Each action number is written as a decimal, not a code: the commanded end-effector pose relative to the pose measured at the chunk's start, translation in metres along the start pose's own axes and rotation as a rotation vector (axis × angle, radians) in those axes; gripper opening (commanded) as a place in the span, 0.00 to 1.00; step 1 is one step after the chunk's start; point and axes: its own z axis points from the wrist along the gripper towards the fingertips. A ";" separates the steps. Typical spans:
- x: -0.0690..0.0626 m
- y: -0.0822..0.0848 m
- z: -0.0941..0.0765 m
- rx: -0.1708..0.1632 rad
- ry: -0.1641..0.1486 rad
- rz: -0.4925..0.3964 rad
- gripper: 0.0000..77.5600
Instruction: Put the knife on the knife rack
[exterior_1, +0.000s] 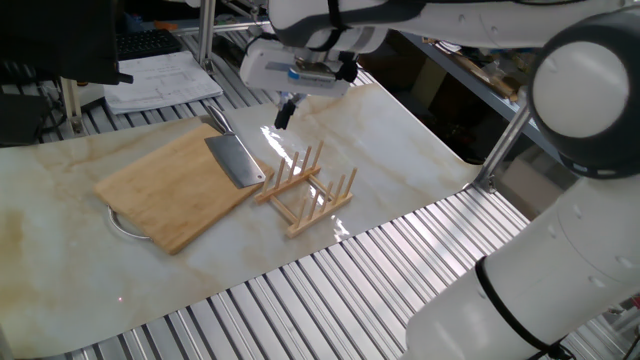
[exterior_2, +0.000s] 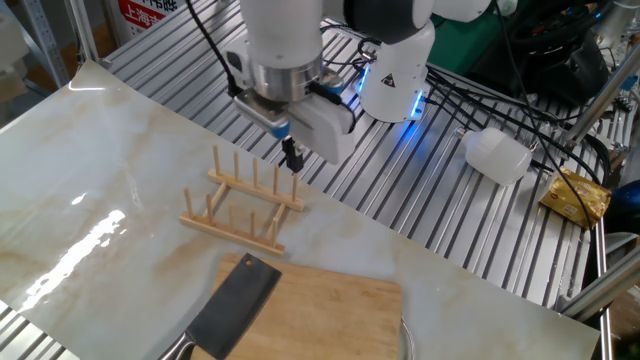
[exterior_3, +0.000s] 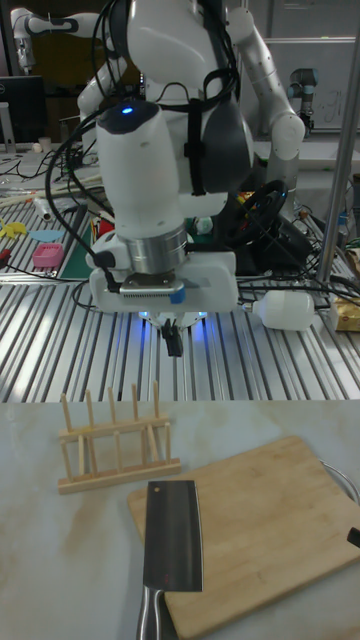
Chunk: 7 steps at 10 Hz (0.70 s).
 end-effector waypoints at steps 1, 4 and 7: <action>-0.018 0.004 -0.003 -0.007 0.003 0.003 0.00; -0.032 0.005 -0.002 -0.008 0.001 -0.005 0.00; -0.048 0.002 0.001 -0.016 -0.002 -0.002 0.00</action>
